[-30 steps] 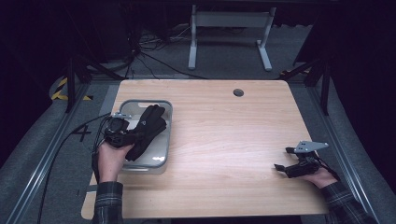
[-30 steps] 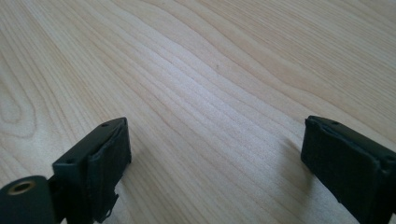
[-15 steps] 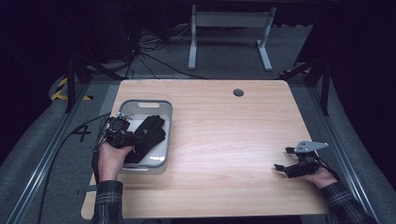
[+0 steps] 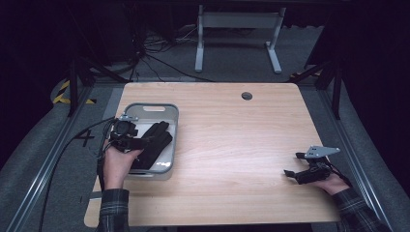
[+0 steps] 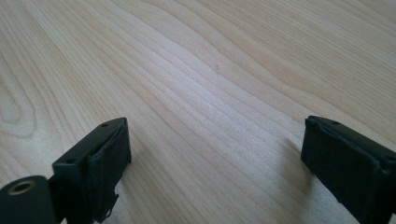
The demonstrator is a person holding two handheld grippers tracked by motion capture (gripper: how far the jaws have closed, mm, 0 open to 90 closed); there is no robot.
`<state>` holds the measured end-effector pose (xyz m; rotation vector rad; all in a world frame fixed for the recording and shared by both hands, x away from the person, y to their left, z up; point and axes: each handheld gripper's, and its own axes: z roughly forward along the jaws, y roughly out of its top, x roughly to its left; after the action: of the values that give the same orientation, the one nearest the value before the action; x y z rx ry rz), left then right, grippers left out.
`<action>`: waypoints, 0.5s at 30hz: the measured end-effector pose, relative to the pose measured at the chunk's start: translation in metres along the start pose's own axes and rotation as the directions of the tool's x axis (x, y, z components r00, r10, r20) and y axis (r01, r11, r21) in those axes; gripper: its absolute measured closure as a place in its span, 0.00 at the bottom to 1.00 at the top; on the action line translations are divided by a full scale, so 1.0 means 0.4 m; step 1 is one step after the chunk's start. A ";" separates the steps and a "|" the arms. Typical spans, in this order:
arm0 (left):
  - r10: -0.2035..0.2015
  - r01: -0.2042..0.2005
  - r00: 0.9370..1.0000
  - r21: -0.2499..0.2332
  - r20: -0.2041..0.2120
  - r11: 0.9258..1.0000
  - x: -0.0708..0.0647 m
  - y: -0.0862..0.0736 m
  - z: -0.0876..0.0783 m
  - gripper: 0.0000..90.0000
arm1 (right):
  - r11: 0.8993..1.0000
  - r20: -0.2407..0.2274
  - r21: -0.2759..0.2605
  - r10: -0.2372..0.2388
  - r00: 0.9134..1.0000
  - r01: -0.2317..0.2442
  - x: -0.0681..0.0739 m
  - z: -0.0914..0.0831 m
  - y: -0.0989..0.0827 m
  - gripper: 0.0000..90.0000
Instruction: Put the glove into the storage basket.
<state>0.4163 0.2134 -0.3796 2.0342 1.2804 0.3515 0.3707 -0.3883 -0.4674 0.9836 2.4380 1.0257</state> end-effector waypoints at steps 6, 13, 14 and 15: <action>0.029 -0.026 0.999 -0.049 0.047 0.998 -0.054 0.020 -0.004 0.30 | 1.000 0.000 0.000 0.000 1.000 0.000 0.000 0.000 0.000 0.10; 0.073 -0.066 0.994 -0.081 0.084 0.994 -0.128 0.041 0.008 0.29 | 1.000 0.000 0.000 0.000 1.000 0.000 0.000 0.000 0.000 0.10; 0.078 -0.070 0.993 -0.082 0.091 0.994 -0.137 0.043 0.009 0.28 | 1.000 0.000 0.000 0.000 1.000 0.000 0.000 0.000 0.000 0.10; 0.078 -0.070 0.993 -0.082 0.091 0.994 -0.137 0.043 0.009 0.28 | 1.000 0.000 0.000 0.000 1.000 0.000 0.000 0.000 0.000 0.10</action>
<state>0.4041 0.1598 -0.3632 2.0108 1.1190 0.3309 0.3707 -0.3883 -0.4673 0.9835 2.4381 1.0257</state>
